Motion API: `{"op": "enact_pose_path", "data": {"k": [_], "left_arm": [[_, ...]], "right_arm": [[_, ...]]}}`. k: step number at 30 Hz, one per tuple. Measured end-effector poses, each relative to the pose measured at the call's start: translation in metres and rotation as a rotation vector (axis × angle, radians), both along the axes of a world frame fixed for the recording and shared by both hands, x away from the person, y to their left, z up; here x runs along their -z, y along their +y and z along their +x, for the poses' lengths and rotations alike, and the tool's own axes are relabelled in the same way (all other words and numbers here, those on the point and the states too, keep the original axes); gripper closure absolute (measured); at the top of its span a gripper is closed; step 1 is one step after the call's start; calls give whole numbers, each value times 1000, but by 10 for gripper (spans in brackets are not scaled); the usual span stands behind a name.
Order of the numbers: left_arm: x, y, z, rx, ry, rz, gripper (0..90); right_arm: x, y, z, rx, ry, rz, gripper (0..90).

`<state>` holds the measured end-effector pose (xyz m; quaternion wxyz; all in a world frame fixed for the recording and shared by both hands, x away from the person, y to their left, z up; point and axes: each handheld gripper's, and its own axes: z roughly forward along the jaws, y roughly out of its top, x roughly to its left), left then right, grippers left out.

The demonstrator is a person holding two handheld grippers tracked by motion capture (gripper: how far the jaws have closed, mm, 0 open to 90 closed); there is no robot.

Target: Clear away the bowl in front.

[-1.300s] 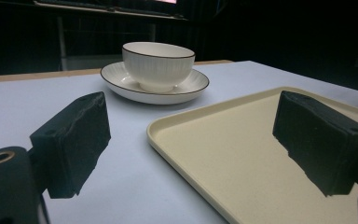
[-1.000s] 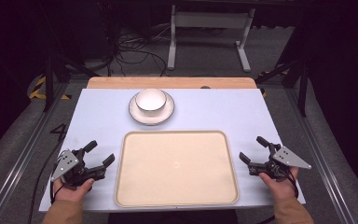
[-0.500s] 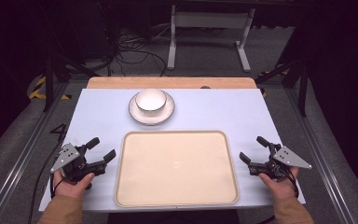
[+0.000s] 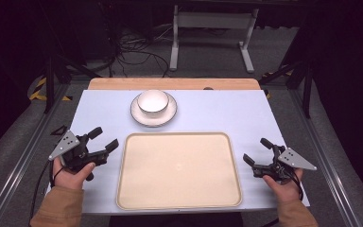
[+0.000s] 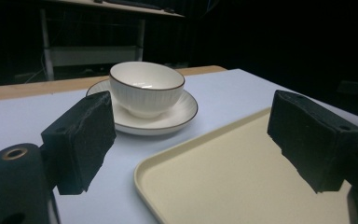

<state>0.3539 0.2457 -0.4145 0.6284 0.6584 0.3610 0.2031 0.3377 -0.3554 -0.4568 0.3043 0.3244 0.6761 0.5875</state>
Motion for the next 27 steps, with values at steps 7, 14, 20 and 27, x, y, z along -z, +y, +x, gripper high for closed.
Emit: {"op": "enact_pose_path", "data": {"k": [7, 14, 20, 27], "left_arm": [[-10, -3, 4, 3, -9, 15, 156], [-18, -9, 13, 11, -8, 31, 154], [-24, -19, 32, 30, 0, 55, 156], [-32, -34, 57, 57, 23, 50, 156]], "right_arm": [[0, -1, 0, -2, -5, 6, 54], [0, -2, 1, -1, 3, 17, 39], [0, -2, 0, 4, 2, 17, 28], [0, 0, 0, 9, 1, 1, 37]]}}
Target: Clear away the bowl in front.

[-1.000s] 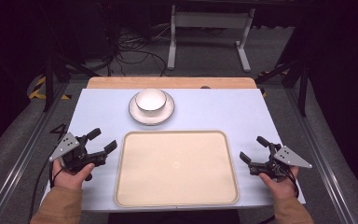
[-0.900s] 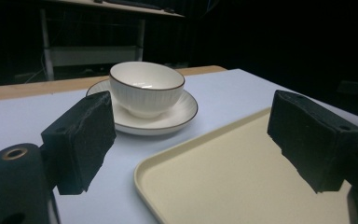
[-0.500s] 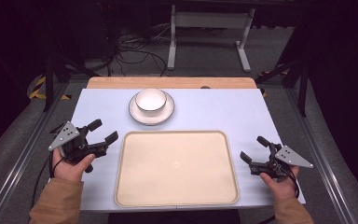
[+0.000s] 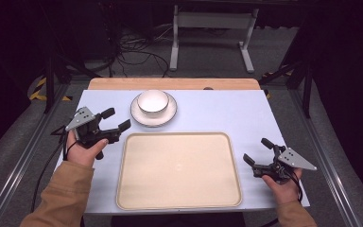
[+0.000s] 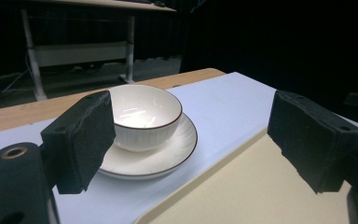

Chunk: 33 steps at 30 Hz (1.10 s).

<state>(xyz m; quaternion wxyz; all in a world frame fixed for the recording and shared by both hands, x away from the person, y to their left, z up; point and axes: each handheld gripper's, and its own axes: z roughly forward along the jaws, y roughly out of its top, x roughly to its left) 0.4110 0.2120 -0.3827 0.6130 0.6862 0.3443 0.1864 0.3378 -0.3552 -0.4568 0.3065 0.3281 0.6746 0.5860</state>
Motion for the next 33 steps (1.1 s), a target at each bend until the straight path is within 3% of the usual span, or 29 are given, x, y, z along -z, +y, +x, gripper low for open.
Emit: {"op": "enact_pose_path", "data": {"k": [13, 26, 33], "left_arm": [[-9, -29, 40, 37, 8, 34, 155], [-16, -41, 63, 47, 23, 20, 157], [-25, -48, 73, 68, 35, 47, 180]], "right_arm": [[0, -1, 1, 2, 9, 7, 55], [0, 0, 0, -3, 2, 6, 86], [0, -1, 1, -1, 9, 17, 108]]}}
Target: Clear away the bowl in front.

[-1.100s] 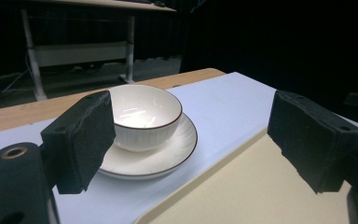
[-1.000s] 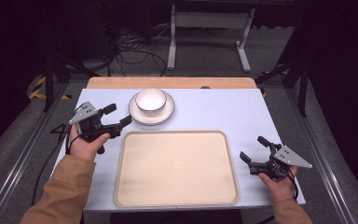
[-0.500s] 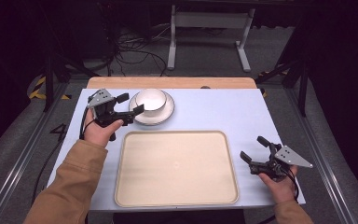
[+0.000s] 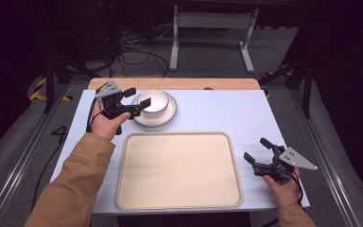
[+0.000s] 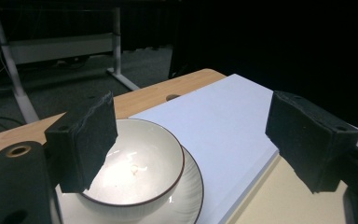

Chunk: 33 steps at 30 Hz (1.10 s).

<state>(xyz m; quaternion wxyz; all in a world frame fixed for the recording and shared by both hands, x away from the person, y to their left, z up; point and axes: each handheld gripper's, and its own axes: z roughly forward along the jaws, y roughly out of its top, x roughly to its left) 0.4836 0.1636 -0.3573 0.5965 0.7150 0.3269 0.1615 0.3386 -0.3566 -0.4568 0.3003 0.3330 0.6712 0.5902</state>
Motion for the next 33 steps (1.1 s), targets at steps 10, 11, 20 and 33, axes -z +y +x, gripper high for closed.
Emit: {"op": "enact_pose_path", "data": {"k": [10, 11, 20, 33], "left_arm": [[-5, -8, 16, 16, -24, 49, 184], [-5, -8, 16, 16, -24, 49, 187], [-7, -15, 25, 30, -17, 92, 256], [1, -21, 41, 101, 46, 212, 324]], "right_arm": [[0, 1, 0, 2, -5, -5, 103], [0, 0, -1, 2, -6, -5, 102], [0, 0, 0, -1, -4, -2, 99], [0, -1, 0, -6, -1, 5, 99]]}}
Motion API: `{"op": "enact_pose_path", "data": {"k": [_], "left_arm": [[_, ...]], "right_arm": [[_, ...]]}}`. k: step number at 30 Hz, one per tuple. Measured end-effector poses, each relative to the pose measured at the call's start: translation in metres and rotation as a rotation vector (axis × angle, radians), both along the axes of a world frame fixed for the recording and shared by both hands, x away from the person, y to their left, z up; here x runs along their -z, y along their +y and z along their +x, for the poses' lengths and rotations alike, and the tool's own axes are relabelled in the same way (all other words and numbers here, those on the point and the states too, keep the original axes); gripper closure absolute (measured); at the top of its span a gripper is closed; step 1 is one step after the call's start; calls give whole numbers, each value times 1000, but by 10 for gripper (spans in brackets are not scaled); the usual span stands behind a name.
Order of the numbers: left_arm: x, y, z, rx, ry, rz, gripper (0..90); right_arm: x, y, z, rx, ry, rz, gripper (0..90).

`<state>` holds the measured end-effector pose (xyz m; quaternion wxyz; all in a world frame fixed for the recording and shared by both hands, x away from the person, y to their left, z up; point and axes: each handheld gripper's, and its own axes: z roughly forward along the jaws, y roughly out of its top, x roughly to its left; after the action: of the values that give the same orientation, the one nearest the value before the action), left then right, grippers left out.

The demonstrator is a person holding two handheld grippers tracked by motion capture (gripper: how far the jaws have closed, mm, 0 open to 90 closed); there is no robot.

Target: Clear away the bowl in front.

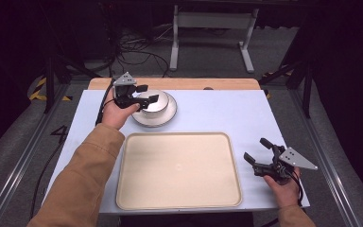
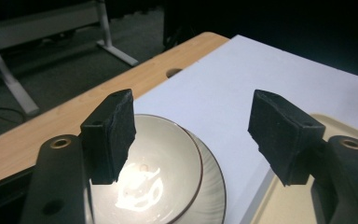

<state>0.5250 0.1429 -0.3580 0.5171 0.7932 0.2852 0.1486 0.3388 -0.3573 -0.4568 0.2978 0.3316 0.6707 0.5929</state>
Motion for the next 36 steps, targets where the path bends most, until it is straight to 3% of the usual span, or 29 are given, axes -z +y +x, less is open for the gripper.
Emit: {"op": "enact_pose_path", "data": {"k": [2, 8, 10, 23, 36], "left_arm": [[2, -2, 3, 15, 9, 40, 323], [2, -5, 11, 60, 51, 73, 323], [3, -7, 14, 78, 59, 101, 323], [18, -20, 26, 117, 91, 250, 356], [31, -25, 30, 152, 132, 303, 377]], "right_arm": [[0, 0, 0, -1, 0, 0, 99], [0, 0, 0, 1, -1, 0, 99], [0, 0, 0, 2, 0, 0, 99], [0, 0, 0, 4, 2, -2, 100], [0, 0, 0, 6, 5, 0, 100]]}}
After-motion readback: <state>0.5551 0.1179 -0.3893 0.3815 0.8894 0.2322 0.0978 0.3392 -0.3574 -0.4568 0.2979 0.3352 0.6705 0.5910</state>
